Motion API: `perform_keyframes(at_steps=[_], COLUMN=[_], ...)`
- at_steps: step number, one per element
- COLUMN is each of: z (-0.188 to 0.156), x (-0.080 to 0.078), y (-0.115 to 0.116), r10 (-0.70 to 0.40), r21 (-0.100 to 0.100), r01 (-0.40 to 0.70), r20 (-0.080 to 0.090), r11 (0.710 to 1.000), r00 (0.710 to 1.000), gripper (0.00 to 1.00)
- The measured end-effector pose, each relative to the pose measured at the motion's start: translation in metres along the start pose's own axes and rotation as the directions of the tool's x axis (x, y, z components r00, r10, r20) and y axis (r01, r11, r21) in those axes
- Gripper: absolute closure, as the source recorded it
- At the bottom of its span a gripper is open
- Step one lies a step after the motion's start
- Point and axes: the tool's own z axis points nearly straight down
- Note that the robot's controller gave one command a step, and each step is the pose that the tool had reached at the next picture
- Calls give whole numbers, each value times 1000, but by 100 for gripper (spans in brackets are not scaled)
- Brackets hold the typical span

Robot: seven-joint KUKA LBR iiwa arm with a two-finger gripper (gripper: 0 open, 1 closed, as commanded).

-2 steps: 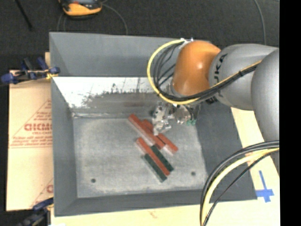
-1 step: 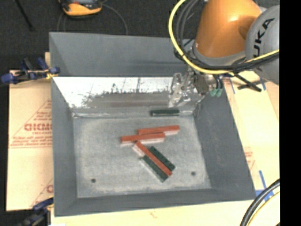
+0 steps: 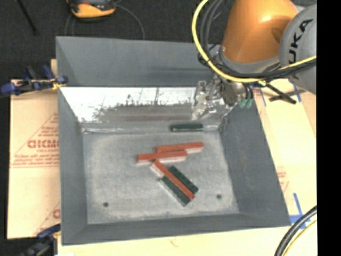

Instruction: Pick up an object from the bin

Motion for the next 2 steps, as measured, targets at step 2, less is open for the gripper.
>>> perform_keyframes(at_steps=[2], z=[107], x=[20], y=[-9], r10=[97], r21=[-3], r01=[-97], r20=[-2], r11=[995], r00=[995], gripper=[0])
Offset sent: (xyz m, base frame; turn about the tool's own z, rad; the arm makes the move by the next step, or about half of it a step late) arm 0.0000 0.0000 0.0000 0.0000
